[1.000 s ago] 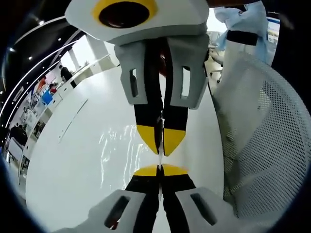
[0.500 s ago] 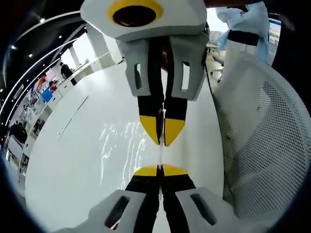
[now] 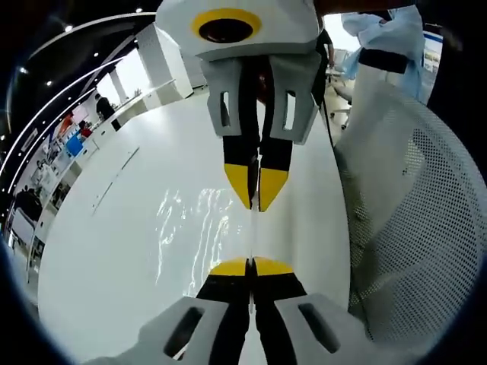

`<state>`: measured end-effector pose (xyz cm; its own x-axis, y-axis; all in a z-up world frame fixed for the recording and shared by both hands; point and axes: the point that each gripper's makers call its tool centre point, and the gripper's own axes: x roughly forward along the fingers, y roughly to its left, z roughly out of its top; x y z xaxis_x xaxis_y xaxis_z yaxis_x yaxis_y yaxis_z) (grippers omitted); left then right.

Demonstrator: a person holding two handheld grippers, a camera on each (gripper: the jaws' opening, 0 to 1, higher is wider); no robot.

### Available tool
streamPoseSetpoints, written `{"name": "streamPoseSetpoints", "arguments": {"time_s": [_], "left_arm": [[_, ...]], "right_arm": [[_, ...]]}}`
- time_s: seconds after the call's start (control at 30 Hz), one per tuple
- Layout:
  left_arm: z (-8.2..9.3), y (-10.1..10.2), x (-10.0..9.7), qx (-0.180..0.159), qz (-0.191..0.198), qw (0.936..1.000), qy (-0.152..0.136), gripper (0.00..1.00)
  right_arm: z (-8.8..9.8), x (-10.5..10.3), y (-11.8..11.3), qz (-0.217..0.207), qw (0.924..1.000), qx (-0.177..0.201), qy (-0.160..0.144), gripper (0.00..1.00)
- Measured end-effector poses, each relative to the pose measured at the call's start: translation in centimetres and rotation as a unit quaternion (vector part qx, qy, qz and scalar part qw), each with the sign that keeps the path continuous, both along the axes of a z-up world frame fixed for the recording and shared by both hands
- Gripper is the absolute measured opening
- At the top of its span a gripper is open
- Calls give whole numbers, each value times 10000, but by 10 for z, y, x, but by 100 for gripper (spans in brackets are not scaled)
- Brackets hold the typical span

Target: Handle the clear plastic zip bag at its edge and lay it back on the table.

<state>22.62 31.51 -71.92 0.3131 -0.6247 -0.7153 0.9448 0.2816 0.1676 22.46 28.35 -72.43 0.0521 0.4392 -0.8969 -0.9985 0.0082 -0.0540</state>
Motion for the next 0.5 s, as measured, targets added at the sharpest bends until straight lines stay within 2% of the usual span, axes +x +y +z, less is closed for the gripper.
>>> {"name": "streamPoseSetpoints", "arguments": {"time_s": [0.5], "left_arm": [[2, 0, -2, -20, 56, 10000, 64, 0]], "right_arm": [[-2, 3, -6, -44, 10000, -11, 3, 0]]}}
